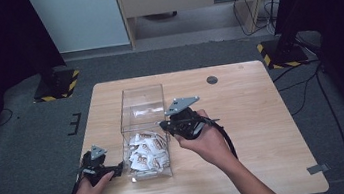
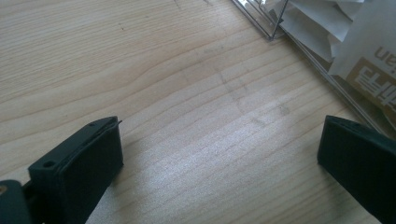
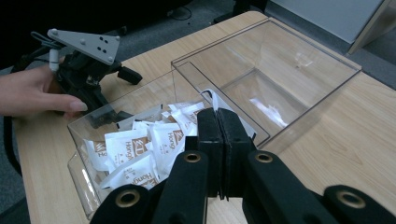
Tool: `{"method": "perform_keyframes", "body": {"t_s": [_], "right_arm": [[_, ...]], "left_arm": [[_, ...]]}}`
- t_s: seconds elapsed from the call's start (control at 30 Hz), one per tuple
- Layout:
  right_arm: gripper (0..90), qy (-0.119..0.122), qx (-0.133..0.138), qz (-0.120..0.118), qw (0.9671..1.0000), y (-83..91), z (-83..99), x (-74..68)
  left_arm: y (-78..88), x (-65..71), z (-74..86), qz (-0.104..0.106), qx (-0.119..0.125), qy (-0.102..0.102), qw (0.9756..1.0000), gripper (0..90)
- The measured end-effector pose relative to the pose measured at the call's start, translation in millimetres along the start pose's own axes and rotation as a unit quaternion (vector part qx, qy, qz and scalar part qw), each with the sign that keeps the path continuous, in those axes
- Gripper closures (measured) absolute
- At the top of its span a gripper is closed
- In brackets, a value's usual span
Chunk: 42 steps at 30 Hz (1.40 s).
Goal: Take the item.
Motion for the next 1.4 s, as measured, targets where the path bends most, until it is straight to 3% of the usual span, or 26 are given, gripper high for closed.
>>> {"method": "perform_keyframes", "body": {"t_s": [1.4], "right_arm": [[89.1, -0.027, 0.011, 0.067, 0.9973, 34.1, 16.0, 47.1]], "left_arm": [[0.0, -0.1, 0.0, 0.0, 0.0, -0.001, 1.0, 0.0]]}}
Point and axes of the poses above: each handheld gripper's, and its own axes: y roughly backward along the jaws, z roughly out of its underside, x roughly to its right, the point moved 1 cm from there along -y, roughly forward along the jaws, and after that the axes turned 14 degrees about -z, right-handed, at the moved point
